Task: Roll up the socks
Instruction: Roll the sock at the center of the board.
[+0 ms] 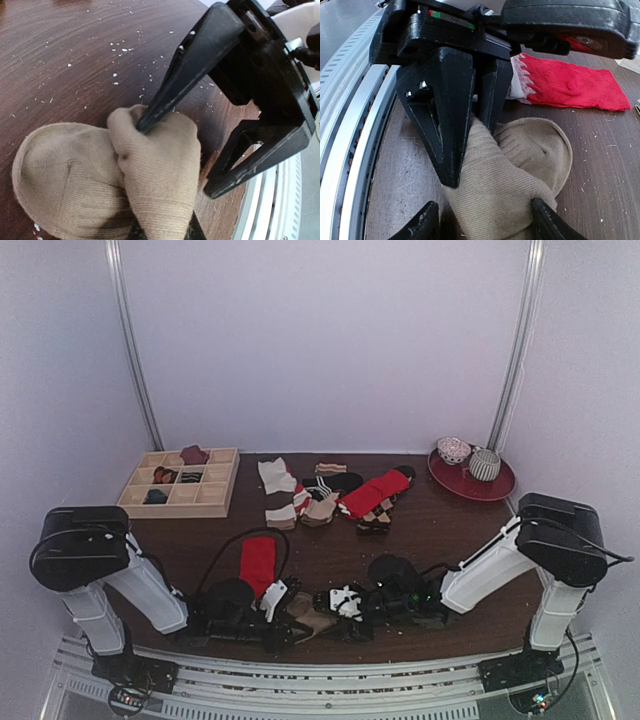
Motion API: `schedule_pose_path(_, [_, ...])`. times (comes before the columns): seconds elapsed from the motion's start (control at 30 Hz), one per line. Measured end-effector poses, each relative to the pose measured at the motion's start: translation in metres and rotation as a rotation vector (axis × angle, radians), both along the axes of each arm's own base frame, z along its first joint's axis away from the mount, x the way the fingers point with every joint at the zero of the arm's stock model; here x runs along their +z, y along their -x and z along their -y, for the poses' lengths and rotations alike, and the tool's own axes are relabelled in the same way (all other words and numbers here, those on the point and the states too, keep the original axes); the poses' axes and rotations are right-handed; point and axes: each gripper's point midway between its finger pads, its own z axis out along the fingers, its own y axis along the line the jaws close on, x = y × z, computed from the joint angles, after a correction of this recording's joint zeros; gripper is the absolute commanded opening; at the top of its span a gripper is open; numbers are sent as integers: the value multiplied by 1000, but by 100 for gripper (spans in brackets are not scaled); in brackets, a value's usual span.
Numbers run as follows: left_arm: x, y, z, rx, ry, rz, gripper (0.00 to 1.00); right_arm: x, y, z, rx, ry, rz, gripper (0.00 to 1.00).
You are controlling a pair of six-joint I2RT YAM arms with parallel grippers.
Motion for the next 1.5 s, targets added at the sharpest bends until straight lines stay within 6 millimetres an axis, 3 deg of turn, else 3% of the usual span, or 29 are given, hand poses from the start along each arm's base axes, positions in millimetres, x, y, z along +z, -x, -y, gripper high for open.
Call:
schedule_pose_path(0.13, [0, 0, 0, -2, -1, 2, 0, 8, 2, 7, -7, -6, 6, 64])
schedule_pose_path(0.43, [0, 0, 0, -3, -1, 2, 0, 50, 0, 13, -14, -77, 87, 65])
schedule_pose_path(0.53, [0, 0, 1, -4, -1, 1, 0, 42, -1, 8, -1, -51, 85, 65])
schedule_pose_path(0.77, [0, 1, 2, -9, 0, 2, 0, -4, 0, 7, 19, 59, 41, 59])
schedule_pose_path(1.0, [0, 1, 2, -13, -2, 9, 0, -5, -2, 0, 29, 57, 13, 47])
schedule_pose_path(1.23, [0, 0, 1, -17, -6, 23, 0, -9, -5, -9, 45, 83, -67, 21])
schedule_pose_path(1.3, [0, -1, 0, -17, -16, 34, 7, -9, -5, -10, 38, 101, -111, 14])
schedule_pose_path(1.4, [1, -3, -3, -16, -43, 56, 30, -10, -4, -11, 21, 125, -171, 12])
schedule_pose_path(1.5, [4, -7, -6, 0, -70, 61, 41, -11, -1, -13, 7, 139, -236, 12])
